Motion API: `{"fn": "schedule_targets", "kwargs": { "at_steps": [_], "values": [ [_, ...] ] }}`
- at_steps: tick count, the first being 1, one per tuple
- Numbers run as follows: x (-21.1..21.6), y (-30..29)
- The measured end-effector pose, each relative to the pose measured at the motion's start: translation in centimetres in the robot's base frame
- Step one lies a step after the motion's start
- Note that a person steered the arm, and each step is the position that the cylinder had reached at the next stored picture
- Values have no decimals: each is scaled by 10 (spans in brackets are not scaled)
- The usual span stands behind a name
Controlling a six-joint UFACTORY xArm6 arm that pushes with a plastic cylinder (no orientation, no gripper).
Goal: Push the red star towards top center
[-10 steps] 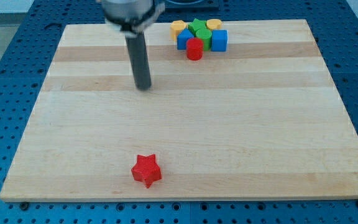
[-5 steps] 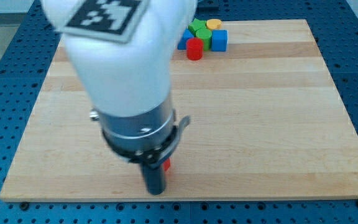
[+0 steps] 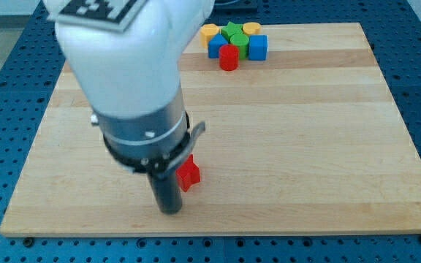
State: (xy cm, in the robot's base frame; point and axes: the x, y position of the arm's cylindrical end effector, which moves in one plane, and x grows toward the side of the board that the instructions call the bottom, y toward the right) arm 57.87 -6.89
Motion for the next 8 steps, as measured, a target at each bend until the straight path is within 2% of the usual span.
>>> {"fn": "schedule_targets", "kwargs": {
  "at_steps": [2,3,4,5,6,8],
  "values": [
    [-84,53],
    [-101,62],
    [-77,59],
    [-68,30],
    [-97,23],
    [-171,70]
  ]
}}
